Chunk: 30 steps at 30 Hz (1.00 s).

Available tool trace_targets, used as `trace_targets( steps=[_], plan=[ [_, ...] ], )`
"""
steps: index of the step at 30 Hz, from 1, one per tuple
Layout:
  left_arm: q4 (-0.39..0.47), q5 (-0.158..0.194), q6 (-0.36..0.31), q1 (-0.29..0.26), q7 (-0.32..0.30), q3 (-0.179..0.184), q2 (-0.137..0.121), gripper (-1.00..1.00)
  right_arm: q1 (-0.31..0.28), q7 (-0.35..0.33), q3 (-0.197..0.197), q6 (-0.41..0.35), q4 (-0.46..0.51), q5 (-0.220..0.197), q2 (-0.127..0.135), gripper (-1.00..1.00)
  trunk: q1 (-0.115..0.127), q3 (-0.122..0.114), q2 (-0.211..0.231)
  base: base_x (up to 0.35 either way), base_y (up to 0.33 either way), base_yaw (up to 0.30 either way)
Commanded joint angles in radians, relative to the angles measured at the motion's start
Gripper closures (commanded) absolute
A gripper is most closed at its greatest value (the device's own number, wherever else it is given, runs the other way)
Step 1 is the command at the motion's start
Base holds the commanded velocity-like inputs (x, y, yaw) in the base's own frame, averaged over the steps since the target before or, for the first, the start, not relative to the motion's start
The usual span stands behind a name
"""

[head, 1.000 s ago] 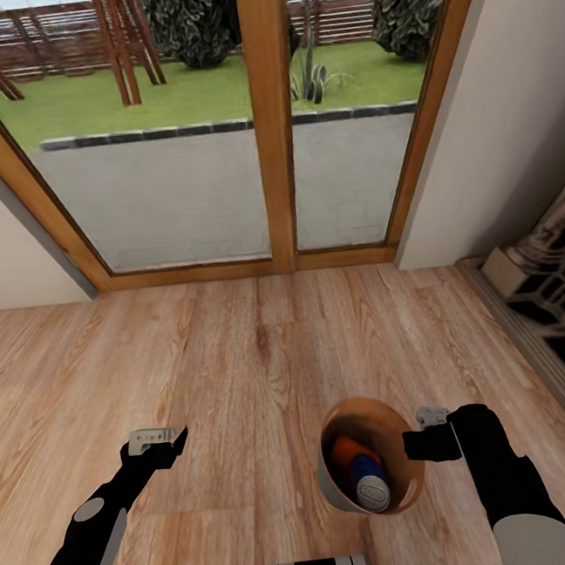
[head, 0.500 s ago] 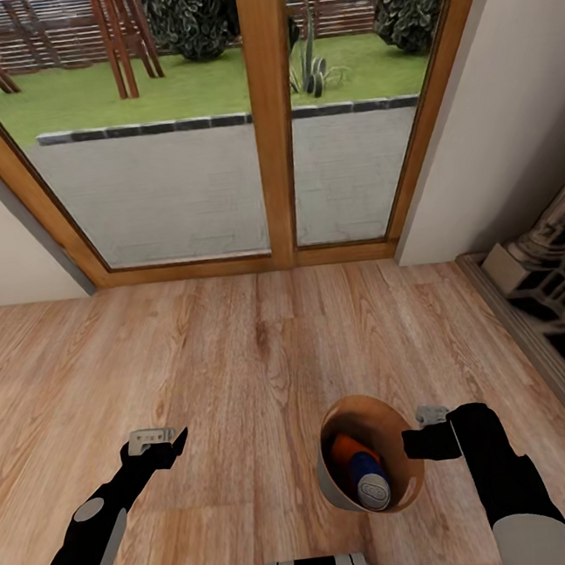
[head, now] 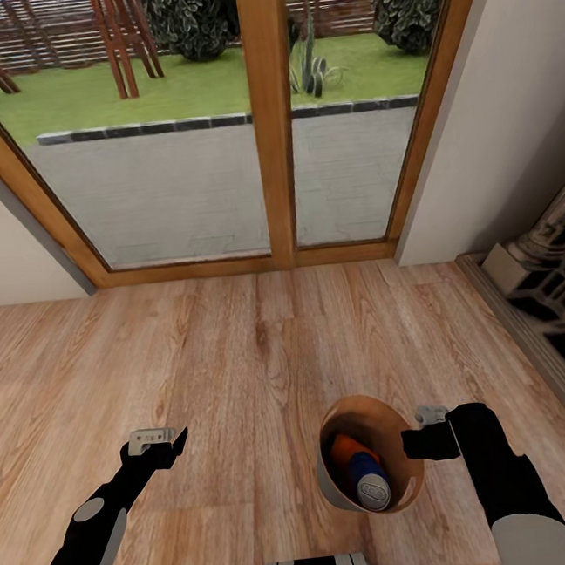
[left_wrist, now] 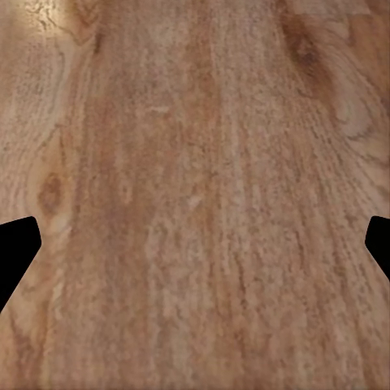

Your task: Put the three can of soda from the living room inside the tash can in the kitchen.

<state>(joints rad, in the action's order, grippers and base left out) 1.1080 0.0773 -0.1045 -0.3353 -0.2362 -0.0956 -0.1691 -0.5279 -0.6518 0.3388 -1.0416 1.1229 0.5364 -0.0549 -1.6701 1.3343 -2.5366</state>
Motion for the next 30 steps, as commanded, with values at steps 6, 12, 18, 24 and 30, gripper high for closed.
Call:
trace_targets(
  steps=[6,12,18,24,30],
  plan=[
    [0.000,0.000,0.000,-0.001,0.000,0.000,0.000,-1.00,0.000,-0.007,0.000,-0.006,-0.012,-0.039,-0.003,1.00,0.000,0.000,0.000,0.000,0.000,0.000],
    [0.000,-0.001,0.000,0.000,0.000,0.000,0.000,-1.00,0.000,-0.007,0.001,-0.006,-0.012,-0.039,-0.003,1.00,0.000,0.000,0.000,0.000,0.000,0.000],
    [-0.013,0.002,0.000,-0.001,0.000,0.001,0.000,-1.00,0.000,-0.007,0.001,-0.006,-0.012,-0.039,-0.003,-1.00,0.000,0.000,0.000,0.000,0.000,0.000],
    [-0.019,0.004,0.000,-0.001,0.000,0.002,0.000,-1.00,0.000,-0.007,0.000,-0.006,-0.012,-0.039,-0.003,-1.00,0.000,0.000,0.000,0.000,0.000,0.000],
    [-0.020,0.003,0.000,-0.001,0.000,0.002,0.000,-1.00,0.000,-0.006,0.000,-0.006,-0.012,-0.039,-0.004,-1.00,0.000,0.000,0.000,0.000,0.000,0.000]
  ],
)
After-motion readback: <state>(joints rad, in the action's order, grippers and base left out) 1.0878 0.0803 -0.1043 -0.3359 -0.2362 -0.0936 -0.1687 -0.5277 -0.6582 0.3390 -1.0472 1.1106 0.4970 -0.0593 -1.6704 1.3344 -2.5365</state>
